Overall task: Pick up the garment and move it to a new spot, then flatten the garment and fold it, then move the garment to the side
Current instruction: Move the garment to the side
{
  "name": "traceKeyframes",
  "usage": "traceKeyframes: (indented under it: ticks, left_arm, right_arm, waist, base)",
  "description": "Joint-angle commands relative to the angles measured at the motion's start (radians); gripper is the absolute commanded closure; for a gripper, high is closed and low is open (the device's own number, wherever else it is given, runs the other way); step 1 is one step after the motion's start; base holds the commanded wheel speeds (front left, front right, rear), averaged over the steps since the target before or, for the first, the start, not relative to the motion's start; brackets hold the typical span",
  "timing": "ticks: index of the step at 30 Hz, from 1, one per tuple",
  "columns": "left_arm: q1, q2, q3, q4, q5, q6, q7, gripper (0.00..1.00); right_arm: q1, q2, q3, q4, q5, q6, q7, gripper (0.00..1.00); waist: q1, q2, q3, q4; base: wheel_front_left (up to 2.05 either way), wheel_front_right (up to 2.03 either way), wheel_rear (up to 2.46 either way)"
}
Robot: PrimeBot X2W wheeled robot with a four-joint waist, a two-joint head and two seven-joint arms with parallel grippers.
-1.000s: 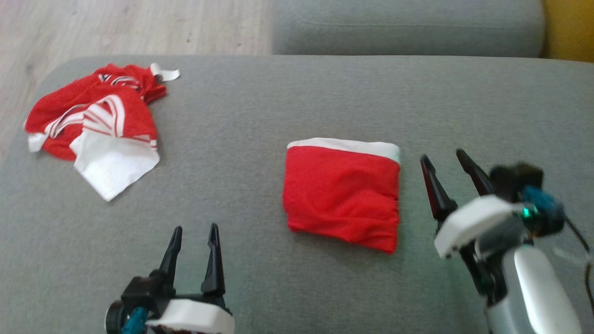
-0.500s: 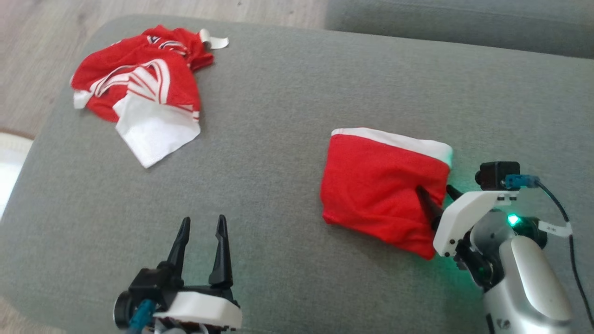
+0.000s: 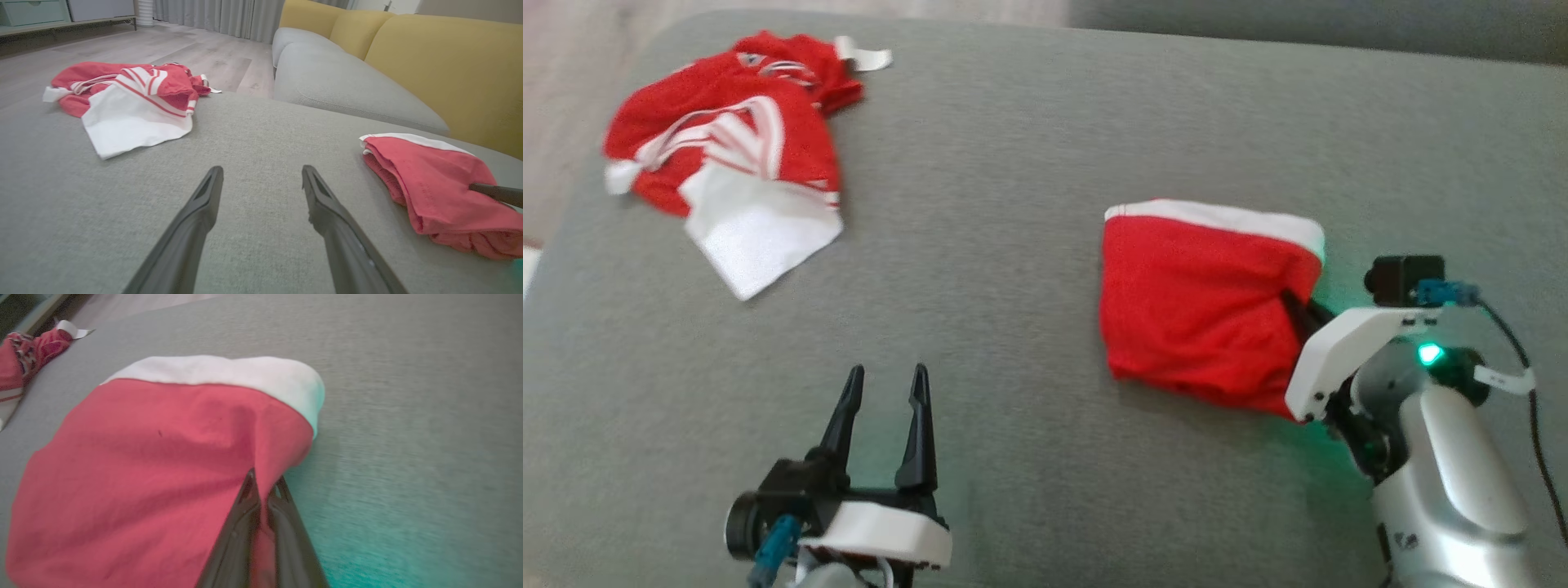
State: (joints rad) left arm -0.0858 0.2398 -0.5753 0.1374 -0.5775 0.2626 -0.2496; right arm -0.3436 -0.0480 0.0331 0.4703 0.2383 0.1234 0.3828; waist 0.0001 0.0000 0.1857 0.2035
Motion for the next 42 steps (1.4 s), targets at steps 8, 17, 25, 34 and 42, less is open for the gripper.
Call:
traceKeyframes:
  ticks: [8,17,25,34,42]
  left_arm:
    - [-0.094,0.016,0.031,-0.056,0.033,-0.004,-0.001,0.0]
    - [-0.151,0.043,0.01,-0.095,0.068,-0.003,0.043,0.0]
    - [-0.171,0.07,0.01,-0.135,0.085,0.01,0.073,0.0]
    - [-0.188,0.101,0.017,-0.185,0.102,0.031,0.102,0.0]
    - [-0.19,0.11,0.014,-0.217,0.112,0.047,0.113,0.0]
  right_arm:
    - [-0.06,-0.069,-0.056,-0.118,-0.051,0.007,-0.023,1.0]
    - [-0.092,-0.106,-0.097,-0.194,-0.025,0.007,-0.034,1.0]
    - [-0.124,-0.12,-0.119,-0.224,-0.018,0.007,-0.027,1.0]
    - [-0.276,-0.213,-0.139,-0.166,-0.037,0.007,0.044,1.0]
    - [-0.385,-0.314,-0.249,-0.035,-0.112,0.007,0.056,1.0]
  waist:
    - [-0.0001,0.0,0.102,-0.239]
    - [-0.0001,0.0,0.177,-0.415]
    - [-0.0001,0.0,0.221,-0.443]
    - [-0.0001,0.0,0.275,-0.391]
    - [-0.0001,0.0,0.311,-0.338]
  base:
    - [0.0,0.0,0.0]
    - [0.0,0.0,0.0]
    - [0.0,0.0,0.0]
    - [0.0,0.0,0.0]
    - [0.0,0.0,0.0]
